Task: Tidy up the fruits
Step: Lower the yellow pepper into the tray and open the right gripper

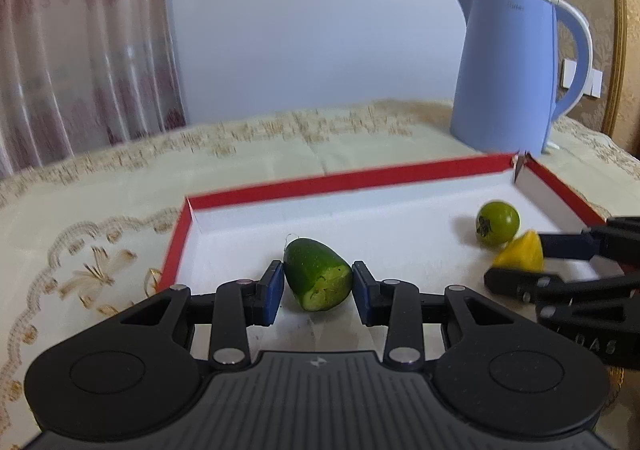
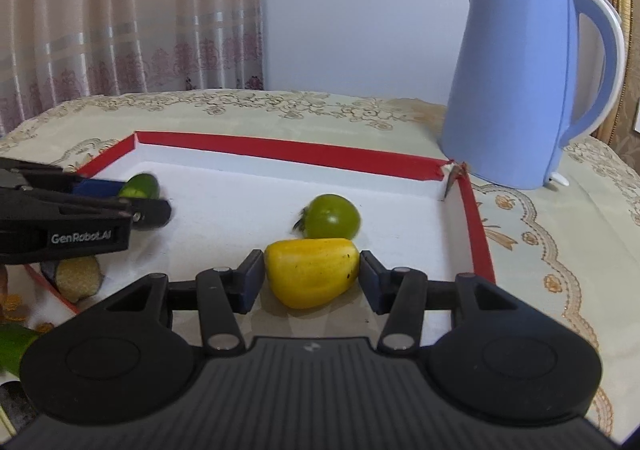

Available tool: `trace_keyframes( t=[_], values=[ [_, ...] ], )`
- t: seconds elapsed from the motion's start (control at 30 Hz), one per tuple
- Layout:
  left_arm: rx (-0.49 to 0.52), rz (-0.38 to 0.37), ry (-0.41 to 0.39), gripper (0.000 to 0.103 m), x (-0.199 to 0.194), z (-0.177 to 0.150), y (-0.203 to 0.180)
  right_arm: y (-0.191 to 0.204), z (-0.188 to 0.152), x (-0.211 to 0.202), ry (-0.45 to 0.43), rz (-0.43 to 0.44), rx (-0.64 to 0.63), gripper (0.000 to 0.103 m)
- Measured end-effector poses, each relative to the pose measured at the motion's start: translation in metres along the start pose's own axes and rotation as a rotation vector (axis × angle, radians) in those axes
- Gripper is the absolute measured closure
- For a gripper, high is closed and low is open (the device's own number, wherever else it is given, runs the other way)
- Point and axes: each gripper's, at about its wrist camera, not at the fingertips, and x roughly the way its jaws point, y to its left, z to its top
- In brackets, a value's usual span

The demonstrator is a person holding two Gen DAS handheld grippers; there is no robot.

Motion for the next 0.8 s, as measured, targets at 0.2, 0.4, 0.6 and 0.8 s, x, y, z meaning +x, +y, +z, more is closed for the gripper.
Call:
trace_keyframes(
  t=[0.2,0.4,0.6,0.8],
  values=[
    [0.062,0.03,0.02,0.067,0.006,-0.002,-0.014,-0.002,-0.001,0.002,0.017,0.006,-0.002,0.054],
    [0.081,0.049,0.035,0.068,0.009,-0.001,-0.017,-0.001,-0.001,0.002,0.019,0.008,-0.005,0.053],
    [0.091,0.067,0.034,0.068,0.01,-0.002,-0.021,0.0,0.0,0.002,0.019,0.005,-0.009,0.052],
    [0.114,0.088,0.035,0.068,0.009,-0.003,-0.025,0.001,-0.001,0.002,0.019,0.005,-0.01,0.051]
  ],
)
